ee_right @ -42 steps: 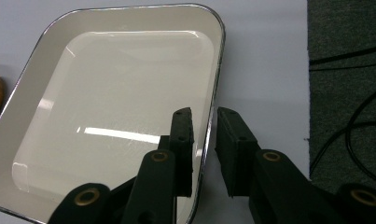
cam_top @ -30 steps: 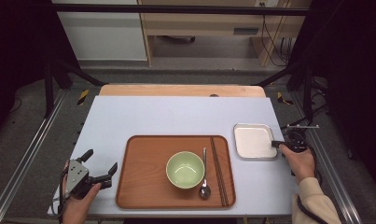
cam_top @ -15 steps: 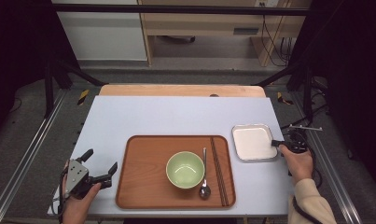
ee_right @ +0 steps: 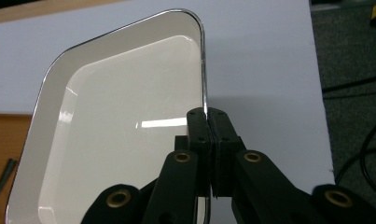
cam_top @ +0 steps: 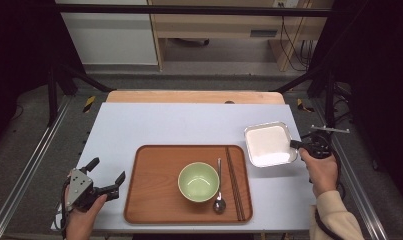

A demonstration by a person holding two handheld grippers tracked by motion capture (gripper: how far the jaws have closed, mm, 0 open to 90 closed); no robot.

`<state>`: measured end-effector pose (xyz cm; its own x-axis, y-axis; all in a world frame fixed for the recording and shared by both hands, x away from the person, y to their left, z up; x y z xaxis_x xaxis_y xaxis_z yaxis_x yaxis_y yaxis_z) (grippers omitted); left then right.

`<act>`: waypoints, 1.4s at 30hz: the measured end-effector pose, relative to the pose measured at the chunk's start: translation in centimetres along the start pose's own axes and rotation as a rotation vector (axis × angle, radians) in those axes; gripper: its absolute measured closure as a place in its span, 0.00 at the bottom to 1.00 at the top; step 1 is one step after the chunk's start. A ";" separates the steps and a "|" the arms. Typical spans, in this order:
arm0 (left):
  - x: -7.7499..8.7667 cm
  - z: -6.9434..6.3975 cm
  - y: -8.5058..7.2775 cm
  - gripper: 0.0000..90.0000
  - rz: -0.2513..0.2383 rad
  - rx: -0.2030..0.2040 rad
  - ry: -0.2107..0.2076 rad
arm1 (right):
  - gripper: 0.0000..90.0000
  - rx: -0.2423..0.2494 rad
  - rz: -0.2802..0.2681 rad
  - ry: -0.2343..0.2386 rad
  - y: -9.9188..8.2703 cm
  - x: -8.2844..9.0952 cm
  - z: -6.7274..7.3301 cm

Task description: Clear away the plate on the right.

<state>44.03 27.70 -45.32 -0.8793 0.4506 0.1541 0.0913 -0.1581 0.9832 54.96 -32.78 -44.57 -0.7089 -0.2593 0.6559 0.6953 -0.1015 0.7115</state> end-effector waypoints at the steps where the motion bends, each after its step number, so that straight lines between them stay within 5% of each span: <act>1: -0.1 -0.1 0.4 0.04 -0.007 0.004 -0.005 | 0.99 0.009 -0.020 0.012 0.5 0.4 0.8; 9: -1.9 -1.5 3.3 0.06 0.007 0.007 -0.049 | 0.99 0.095 -0.088 0.109 3.1 0.5 8.0; 16: -4.1 -3.3 5.6 0.06 0.016 -0.005 -0.088 | 0.99 0.162 -0.109 0.193 3.6 -0.9 15.0; 19: -5.0 -3.9 6.3 0.06 0.020 0.004 -0.096 | 0.99 0.176 -0.112 0.214 3.6 -1.4 16.9; 33: -9.2 -6.4 8.6 0.18 0.058 0.056 -0.103 | 0.99 0.138 -0.167 0.245 3.1 -3.0 20.1; 42: -11.9 -8.5 8.5 0.25 0.104 0.085 -0.088 | 0.99 0.139 -0.195 0.258 2.4 -3.2 22.2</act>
<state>51.32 13.56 -39.59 -0.8193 0.5111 0.2599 0.2224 -0.1345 0.9656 56.23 -10.90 -39.35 -0.7615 -0.4836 0.4315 0.5146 -0.0463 0.8562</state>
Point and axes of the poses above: each handheld gripper's, and its own axes: x roughly backward along the jaws, y roughly out of its top, z roughly to its left, the point moved 5 cm from there along -x, roughly forward along the jaws, and after that the axes turned 2 degrees about -y, right-handed, at the moved point
